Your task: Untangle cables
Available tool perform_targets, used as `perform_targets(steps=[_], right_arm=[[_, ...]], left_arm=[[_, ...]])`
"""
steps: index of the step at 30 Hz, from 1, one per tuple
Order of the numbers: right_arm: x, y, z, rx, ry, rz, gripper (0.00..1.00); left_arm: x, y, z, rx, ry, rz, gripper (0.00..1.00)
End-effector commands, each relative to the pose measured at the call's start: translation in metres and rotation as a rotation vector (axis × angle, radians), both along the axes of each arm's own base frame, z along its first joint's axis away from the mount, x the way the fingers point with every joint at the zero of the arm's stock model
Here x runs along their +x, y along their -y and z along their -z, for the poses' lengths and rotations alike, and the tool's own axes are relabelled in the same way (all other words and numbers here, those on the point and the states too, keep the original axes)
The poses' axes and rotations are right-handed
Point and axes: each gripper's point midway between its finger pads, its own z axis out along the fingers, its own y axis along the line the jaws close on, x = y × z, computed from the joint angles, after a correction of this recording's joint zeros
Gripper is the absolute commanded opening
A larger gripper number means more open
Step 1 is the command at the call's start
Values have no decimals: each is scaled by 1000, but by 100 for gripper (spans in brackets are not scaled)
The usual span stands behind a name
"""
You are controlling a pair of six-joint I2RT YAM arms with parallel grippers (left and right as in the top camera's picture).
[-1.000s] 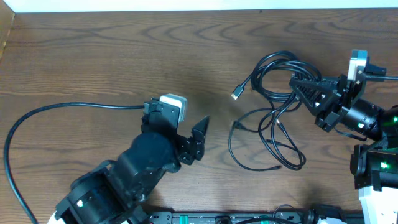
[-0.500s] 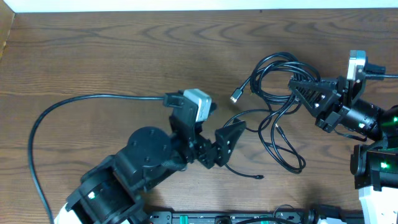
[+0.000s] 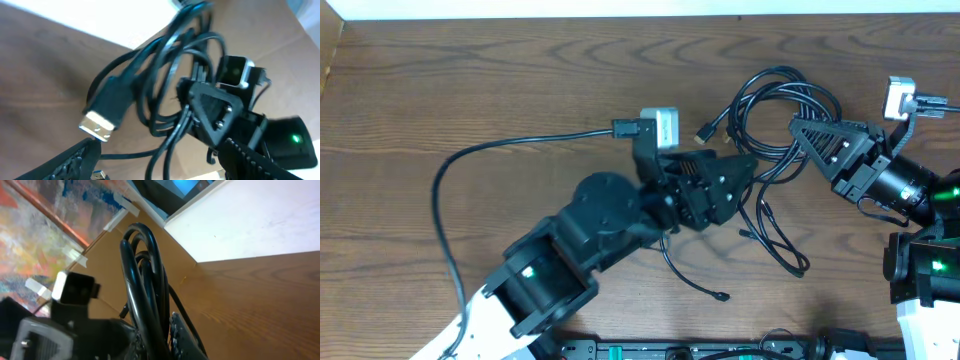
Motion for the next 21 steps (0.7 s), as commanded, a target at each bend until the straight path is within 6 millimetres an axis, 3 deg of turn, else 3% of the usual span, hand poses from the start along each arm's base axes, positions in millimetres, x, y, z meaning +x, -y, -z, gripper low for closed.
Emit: perform_targets(steps=[1, 7, 11, 21], right_arm=[[2, 3, -6, 35, -28, 25, 1], [2, 3, -6, 42, -38, 23, 1], [2, 3, -6, 42, -39, 23, 1], [0, -2, -6, 62, -68, 5, 1]], left_arm=[[1, 11, 0, -62, -92, 15, 79], [2, 30, -9, -113, -61, 84, 79], [4, 33, -15, -137, -40, 85, 74], [5, 33, -21, -164, -36, 82, 72]])
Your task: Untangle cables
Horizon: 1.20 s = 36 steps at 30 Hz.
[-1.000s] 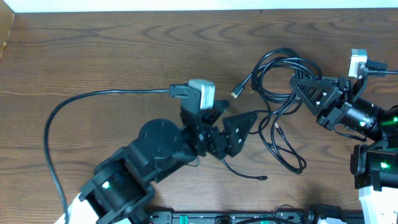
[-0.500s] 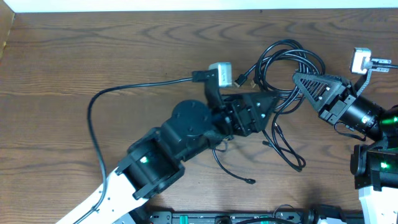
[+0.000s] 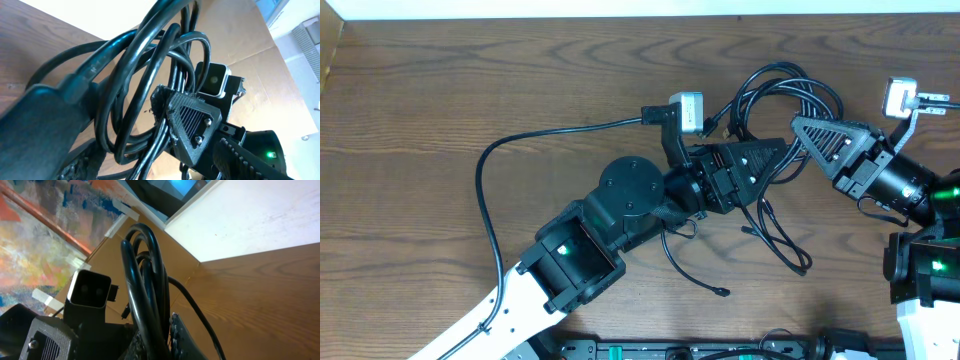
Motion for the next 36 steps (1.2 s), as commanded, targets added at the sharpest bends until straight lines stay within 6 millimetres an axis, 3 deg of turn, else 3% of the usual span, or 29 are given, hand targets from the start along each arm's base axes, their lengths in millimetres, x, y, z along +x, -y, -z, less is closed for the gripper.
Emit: perform_targets(steps=[1, 15, 17, 19, 22, 26, 30, 36], right_arm=[[-1, -3, -6, 32, -22, 5, 1], [2, -13, -9, 187, -222, -8, 2], [1, -15, -9, 186, -224, -19, 2], [-1, -18, -8, 185, -229, -28, 2], [-3, -22, -8, 182, -230, -45, 2], [-5, -24, -8, 159, -200, -52, 2], [-5, -24, -8, 152, -192, -54, 1], [-13, -28, -6, 53, -60, -88, 1]], left_arm=[[-2, 2, -10, -27, 14, 12, 72], [7, 5, -5, -19, 10, -19, 72], [8, 4, -5, -19, 10, -23, 63], [10, 3, -5, -19, 11, -39, 48], [15, 0, -8, -29, 19, -75, 36], [18, -2, -10, -32, 23, -94, 8], [18, -3, -8, -21, 26, -94, 8], [16, -7, -12, 64, 175, -93, 7]])
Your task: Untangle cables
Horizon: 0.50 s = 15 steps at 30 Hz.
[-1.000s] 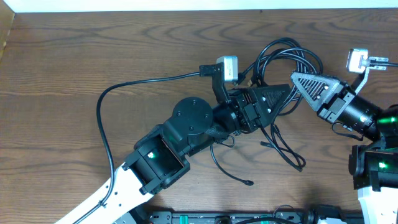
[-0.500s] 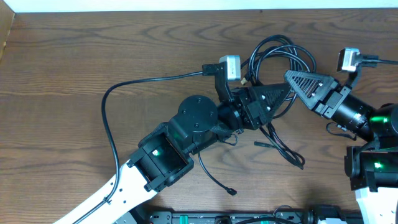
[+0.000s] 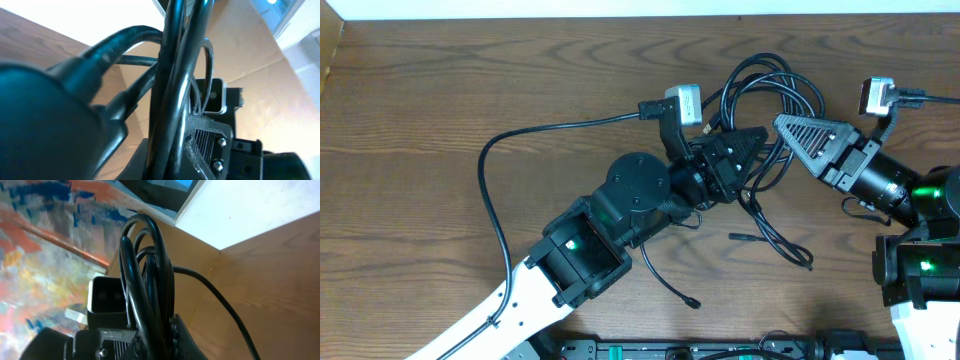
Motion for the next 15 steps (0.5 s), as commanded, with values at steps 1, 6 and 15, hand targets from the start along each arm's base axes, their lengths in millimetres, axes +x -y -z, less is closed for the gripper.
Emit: perform_targets(steps=[1, 6, 15], right_arm=[[-13, -9, -3, -90, 148, -56, 1], [-30, -17, 3, -229, 380, -142, 44], [-30, -18, 35, -349, 436, -164, 78]], left_arm=[[-1, -7, -16, 54, 141, -11, 7], [-4, -22, -13, 221, 318, -14, 7], [-7, -69, 16, 519, 376, -92, 8]])
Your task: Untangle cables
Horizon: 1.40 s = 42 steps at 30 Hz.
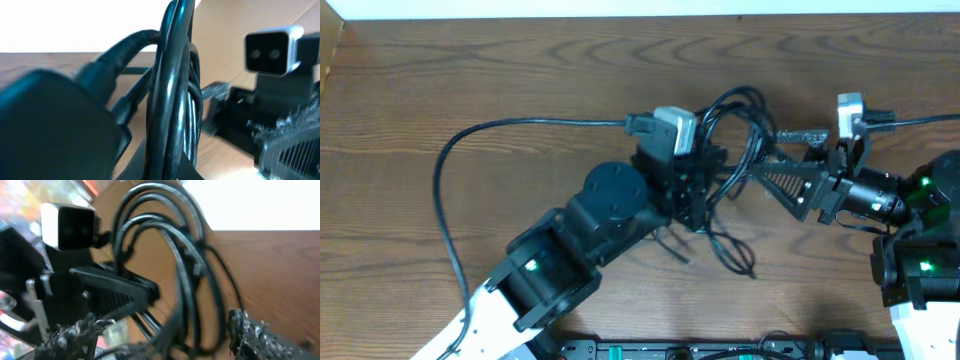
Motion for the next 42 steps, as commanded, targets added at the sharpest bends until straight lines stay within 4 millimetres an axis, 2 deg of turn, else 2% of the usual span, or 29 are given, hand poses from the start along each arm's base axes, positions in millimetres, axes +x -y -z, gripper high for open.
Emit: perform_targets(steps=[1, 4, 8, 14, 18, 28, 34, 38, 39, 42], right_arm=[[-2, 0, 5, -68, 123, -2, 78], [1, 1, 12, -84, 102, 15, 72], [0, -1, 18, -91, 82, 11, 70], [-2, -9, 23, -128, 125, 0, 69], [-2, -12, 28, -164, 169, 1, 70], [13, -5, 41, -225, 159, 92, 71], [11, -7, 42, -224, 156, 77, 54], [3, -15, 41, -229, 198, 23, 48], [1, -17, 41, -228, 200, 15, 43], [0, -20, 42, -234, 202, 10, 13]], left_arm=[[4, -29, -11, 85, 106, -90, 7], [-1, -39, -4, 122, 83, -104, 8], [-4, -42, 4, 148, 62, -101, 7], [-4, -32, 14, 169, 42, -80, 8], [-8, -25, 13, 165, 46, -58, 7], [-21, -13, 9, 135, 46, 23, 8], [-21, -12, 8, 106, 19, 16, 8], [-19, -11, 4, 81, 17, 7, 7], [-19, -11, 4, 80, 17, 7, 8], [-19, -10, 5, 81, 13, 6, 7]])
